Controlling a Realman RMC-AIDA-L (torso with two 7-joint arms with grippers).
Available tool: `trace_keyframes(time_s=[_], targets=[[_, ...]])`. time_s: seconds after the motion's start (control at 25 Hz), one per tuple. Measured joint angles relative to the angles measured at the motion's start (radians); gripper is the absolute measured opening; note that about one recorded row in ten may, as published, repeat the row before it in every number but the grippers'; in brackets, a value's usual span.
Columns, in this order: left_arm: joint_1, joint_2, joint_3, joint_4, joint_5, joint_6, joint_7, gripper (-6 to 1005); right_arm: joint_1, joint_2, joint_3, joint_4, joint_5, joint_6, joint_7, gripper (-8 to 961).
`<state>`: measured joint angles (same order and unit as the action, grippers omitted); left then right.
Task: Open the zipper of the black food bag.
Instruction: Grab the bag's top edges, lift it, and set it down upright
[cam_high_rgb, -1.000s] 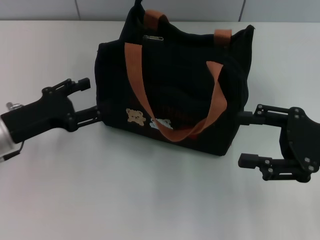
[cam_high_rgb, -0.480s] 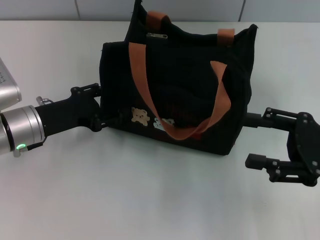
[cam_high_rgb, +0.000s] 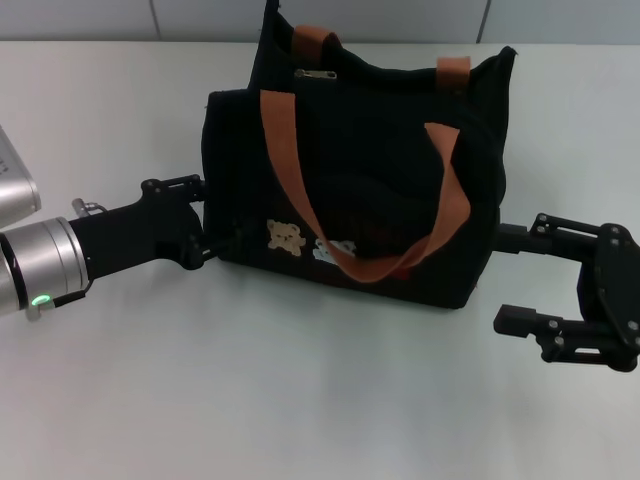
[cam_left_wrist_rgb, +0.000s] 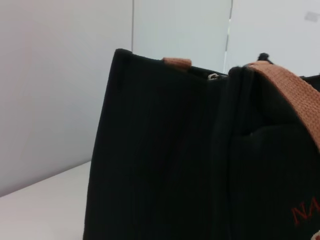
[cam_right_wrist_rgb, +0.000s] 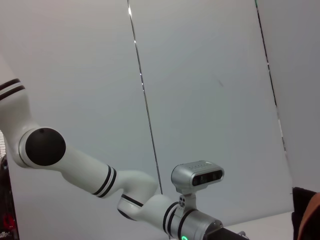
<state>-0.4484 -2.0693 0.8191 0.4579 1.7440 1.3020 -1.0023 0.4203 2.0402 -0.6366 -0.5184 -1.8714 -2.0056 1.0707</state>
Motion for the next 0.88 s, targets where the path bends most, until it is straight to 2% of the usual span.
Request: trace_keyframes(time_s=[0.88], targets=[[0.017,0.000,-0.008,-0.002,0.002,0.035,0.016,374,0.005,0.005,0.000,0.000,0.000,0.005,0.000,747]])
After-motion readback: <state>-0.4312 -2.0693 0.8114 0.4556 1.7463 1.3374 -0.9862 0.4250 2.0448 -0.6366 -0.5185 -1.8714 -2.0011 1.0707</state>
